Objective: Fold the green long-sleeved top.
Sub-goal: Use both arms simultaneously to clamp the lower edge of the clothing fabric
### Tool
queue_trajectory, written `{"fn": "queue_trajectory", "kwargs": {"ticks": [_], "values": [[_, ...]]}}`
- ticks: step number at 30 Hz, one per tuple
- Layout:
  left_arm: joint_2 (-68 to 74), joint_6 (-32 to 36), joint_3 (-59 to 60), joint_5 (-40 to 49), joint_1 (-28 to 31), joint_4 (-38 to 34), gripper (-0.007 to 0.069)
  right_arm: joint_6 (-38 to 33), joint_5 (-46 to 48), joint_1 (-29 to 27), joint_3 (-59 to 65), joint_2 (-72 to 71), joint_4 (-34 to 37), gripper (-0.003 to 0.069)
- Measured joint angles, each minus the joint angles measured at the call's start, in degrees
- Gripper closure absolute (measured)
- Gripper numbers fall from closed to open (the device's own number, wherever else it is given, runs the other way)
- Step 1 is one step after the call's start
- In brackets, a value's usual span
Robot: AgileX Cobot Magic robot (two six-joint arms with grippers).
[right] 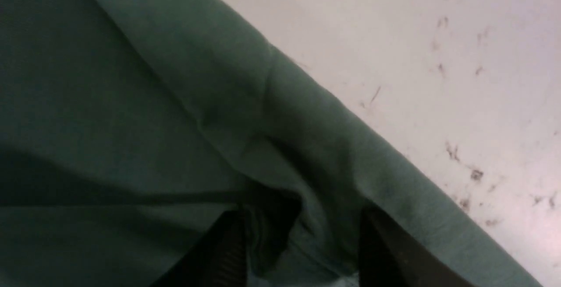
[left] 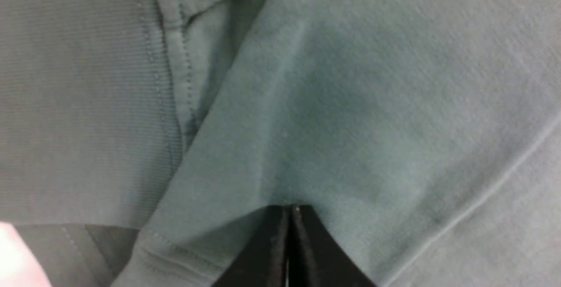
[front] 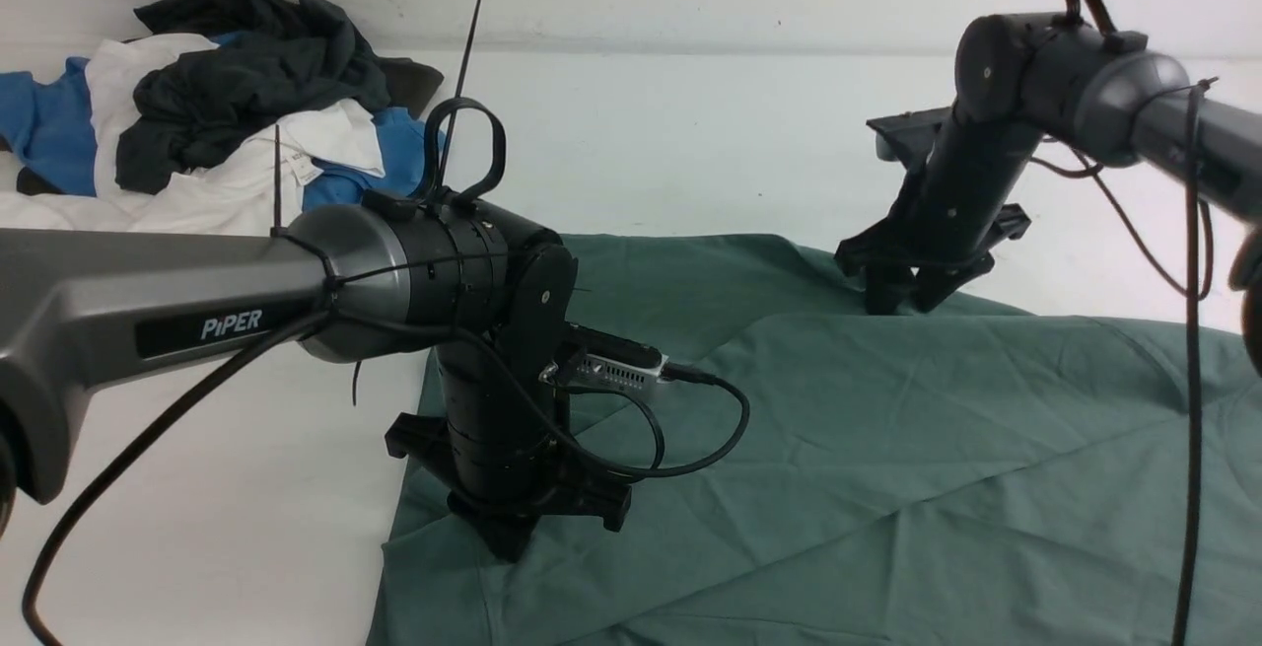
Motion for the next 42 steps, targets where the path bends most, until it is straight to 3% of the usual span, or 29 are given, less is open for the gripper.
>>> {"fn": "queue_trajectory", "kwargs": {"ticks": [4,7,21,28,29,30,35,40,42], "values": [[0.0,0.0,0.0,0.0,0.0,0.0,0.0629,-0.5,-1.4,0.0,-0.7,0.0,-1.1,0.0603],[0.0,0.0,0.0,0.0,0.0,0.0,0.0629,-0.7,-1.4,0.0,-2.6,0.0,-2.3,0.0638],[0.0,0.0,0.0,-1.6,-0.2,-0.3,0.0629,-0.2,-2.5,-0.8,-8.0,1.3,-4.5,0.0628],[0.0,0.0,-0.3,-1.8,-0.2,-0.3,0.0629,1.6,-8.7,-1.1,-8.0,2.6,-7.9,0.0466],[-0.2,0.0,-0.3,-1.8,-0.2,-0.2,0.0629,4.1,-9.5,-1.3,-8.1,2.3,-9.8,0.0399],[-0.6,0.0,-0.3,-1.9,-0.2,-0.2,0.0629,5.7,-9.2,-1.4,-8.3,1.7,-11.7,0.0352],[-5.7,-0.2,-0.3,-2.7,-0.2,1.7,0.0629,7.9,-0.8,-1.6,-12.0,-2.0,-16.9,0.027],[-13.8,-0.7,-0.4,-0.1,-0.2,3.5,0.0629,6.6,1.0,-2.1,-12.9,-8.4,-15.0,0.0347],[-18.6,-1.4,1.8,3.0,-0.3,3.7,0.0629,6.2,1.0,-2.6,-9.8,-13.8,-10.8,0.0475]]}}
